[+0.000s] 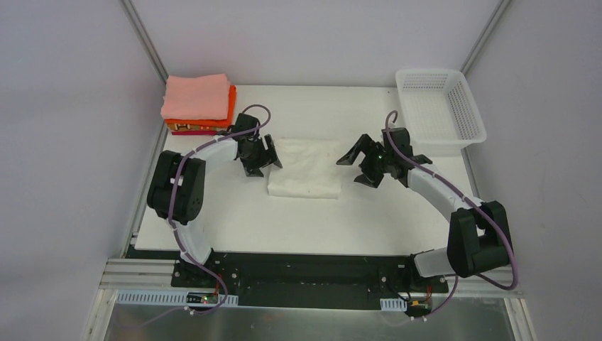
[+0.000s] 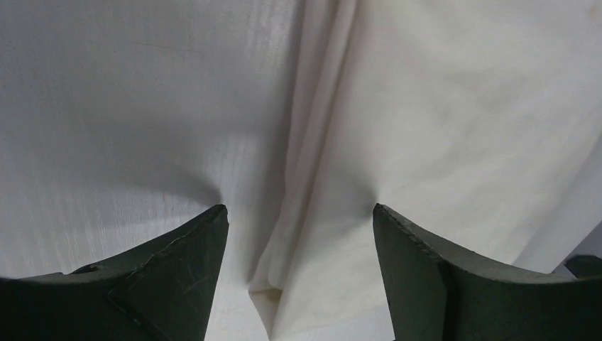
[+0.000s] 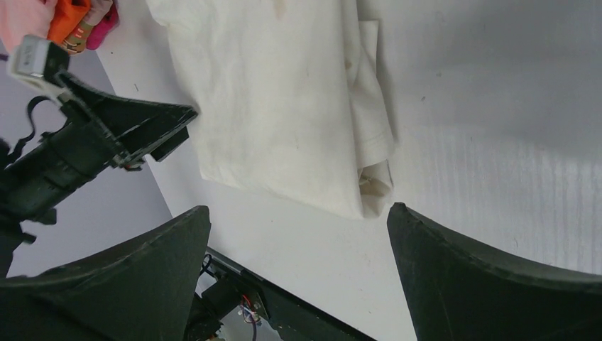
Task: Fold and stack the t-shirts
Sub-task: Put the neatly folded tshirt into the corner of the board with the left arm
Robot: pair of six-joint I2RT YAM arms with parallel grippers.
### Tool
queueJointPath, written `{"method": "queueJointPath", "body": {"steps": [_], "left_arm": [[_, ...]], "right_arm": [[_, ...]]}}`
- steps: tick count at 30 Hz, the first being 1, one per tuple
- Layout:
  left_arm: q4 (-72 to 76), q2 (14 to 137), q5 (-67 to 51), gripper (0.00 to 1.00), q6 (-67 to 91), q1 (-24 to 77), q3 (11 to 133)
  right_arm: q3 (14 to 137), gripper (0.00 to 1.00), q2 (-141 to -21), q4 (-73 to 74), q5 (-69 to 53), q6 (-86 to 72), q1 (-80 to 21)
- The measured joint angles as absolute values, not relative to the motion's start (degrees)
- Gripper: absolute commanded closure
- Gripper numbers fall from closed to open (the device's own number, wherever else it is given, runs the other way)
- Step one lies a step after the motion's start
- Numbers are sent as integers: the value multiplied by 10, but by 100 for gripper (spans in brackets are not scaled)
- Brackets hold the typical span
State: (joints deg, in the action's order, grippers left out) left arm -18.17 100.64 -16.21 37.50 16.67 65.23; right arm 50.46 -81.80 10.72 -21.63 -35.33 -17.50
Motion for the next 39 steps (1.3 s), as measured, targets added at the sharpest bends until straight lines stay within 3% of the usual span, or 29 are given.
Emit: {"method": "queueJointPath", "body": {"steps": [16,19,21,29,39], "left_arm": [[-146,1079,-159,67,365,211,681],[-140,1089,-156,81,366,220,685],[-140,1100,-155,100,367,222,693],[-175,1122,-118,100,349,235,740],[-237,1124,145,100,161,250,826]], "right_arm": [[470,0,-738,135,-194,-336,-175],[470,0,-721,143,-188,-334,-175],[470,0,-710,148,-185,-332,-175],[449,0,-621,201,-164,-299,-175],[432,0,-558,225,-111,-251,-175]]}}
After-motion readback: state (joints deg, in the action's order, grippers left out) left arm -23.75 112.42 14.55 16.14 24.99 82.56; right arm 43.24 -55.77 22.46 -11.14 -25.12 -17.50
